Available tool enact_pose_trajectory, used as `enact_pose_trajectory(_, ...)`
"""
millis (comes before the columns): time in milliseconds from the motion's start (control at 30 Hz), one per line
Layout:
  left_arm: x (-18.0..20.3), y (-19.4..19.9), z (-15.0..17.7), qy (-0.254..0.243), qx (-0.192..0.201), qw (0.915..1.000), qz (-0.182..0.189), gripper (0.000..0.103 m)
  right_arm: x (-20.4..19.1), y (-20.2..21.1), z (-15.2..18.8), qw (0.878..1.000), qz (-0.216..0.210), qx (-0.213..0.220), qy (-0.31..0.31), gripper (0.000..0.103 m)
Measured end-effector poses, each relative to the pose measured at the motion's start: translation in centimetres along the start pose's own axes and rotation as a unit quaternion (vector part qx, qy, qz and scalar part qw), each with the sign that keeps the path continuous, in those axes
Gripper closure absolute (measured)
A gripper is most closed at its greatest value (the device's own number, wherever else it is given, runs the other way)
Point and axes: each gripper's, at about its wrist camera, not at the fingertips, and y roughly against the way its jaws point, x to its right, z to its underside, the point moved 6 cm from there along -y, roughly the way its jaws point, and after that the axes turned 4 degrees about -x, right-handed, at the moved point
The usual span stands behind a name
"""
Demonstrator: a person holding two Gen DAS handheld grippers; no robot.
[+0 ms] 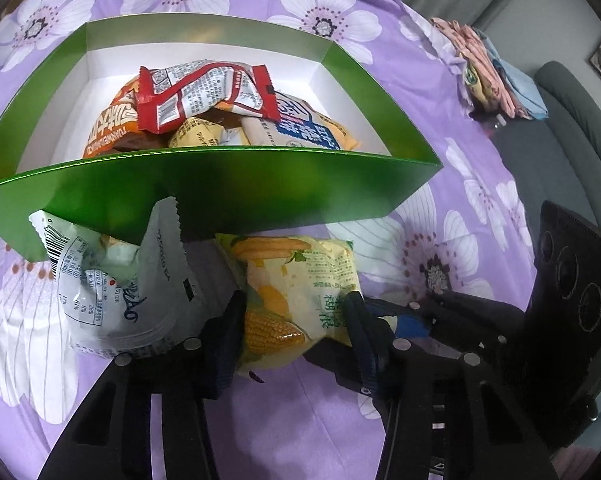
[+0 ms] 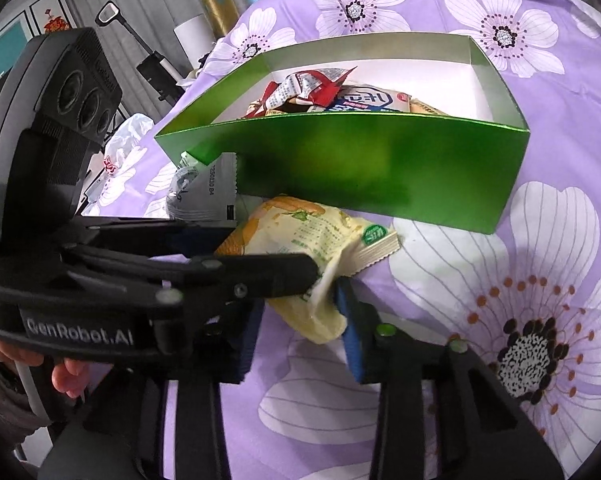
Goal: Organize snacks
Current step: 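Grasp the yellow corn snack packet with the right gripper, then carry the corn snack packet into the green box and open the right gripper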
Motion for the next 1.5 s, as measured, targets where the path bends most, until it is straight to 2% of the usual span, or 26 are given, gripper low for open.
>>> enact_pose_trajectory(100, 0.4, 0.3, 0.0, -0.003, 0.004, 1.0000, 0.003, 0.056, -0.1, 0.1, 0.1, 1.000, 0.000, 0.004, 0.002, 0.076)
enact_pose_trajectory(233, 1.0, 0.8, 0.2, -0.013, 0.009, 0.9999, 0.000, 0.057, -0.2, 0.5, 0.2, 1.000, -0.002, 0.010, 0.004, 0.079)
enact_pose_trajectory(733, 3.9, 4.7, 0.5, -0.033, 0.049, 0.9982, -0.004, 0.057, -1.8, 4.6, 0.1, 0.998, 0.002, 0.051, 0.021, 0.079)
enact_pose_trajectory(1500, 7.5, 11.6, 0.7, -0.070, 0.125, 0.9895, -0.016, 0.057, -5.5, 11.6, -0.9, 0.990, 0.020, 0.122, 0.063, 0.079)
